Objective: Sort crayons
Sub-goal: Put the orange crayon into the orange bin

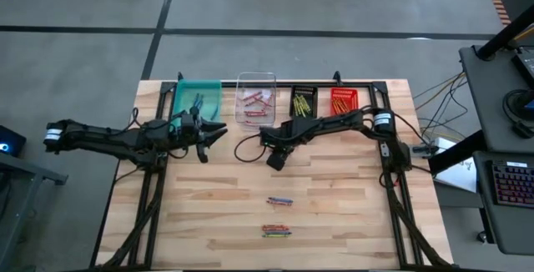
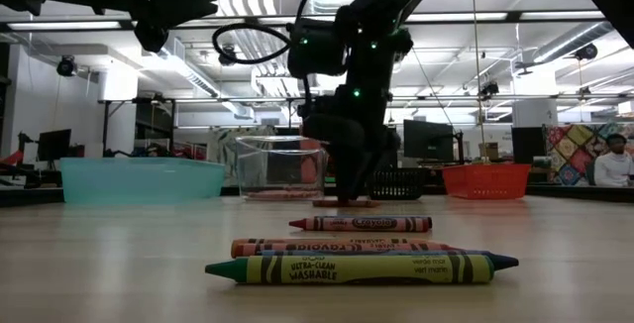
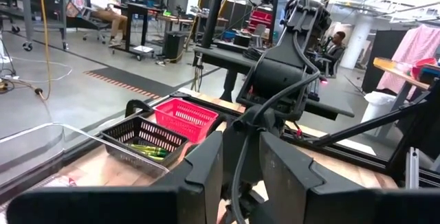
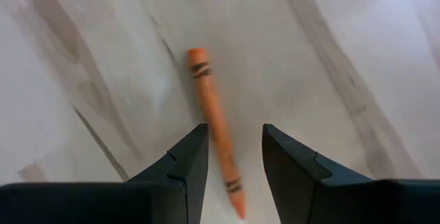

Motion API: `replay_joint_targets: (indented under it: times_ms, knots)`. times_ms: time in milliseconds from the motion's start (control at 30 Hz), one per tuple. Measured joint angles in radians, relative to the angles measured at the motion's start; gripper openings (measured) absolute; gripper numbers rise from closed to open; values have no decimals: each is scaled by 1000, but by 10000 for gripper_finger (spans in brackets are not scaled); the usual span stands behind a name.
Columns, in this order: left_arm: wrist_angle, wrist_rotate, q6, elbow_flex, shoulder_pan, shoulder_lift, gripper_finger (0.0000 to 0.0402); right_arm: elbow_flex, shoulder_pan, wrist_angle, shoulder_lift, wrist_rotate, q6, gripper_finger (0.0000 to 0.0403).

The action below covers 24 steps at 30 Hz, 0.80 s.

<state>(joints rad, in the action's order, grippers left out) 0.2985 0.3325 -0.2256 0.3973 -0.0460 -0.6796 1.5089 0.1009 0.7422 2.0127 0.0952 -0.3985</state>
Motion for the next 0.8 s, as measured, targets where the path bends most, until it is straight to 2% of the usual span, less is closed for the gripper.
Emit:
replay_joint_targets:
  times_ms: [267,400,600,800]
  knots:
    - [0,0,0,0,0,-8,80,-5,-3,-34,46,-48,40,119]
    - [1,0,0,0,0,-12,80,-3,-5,-34,76,-53,66,90]
    - [0,0,0,0,0,-15,80,-6,-5,-43,92,-56,90,18]
    - [1,0,0,0,0,-16,80,-5,-5,-44,57,-53,100,15]
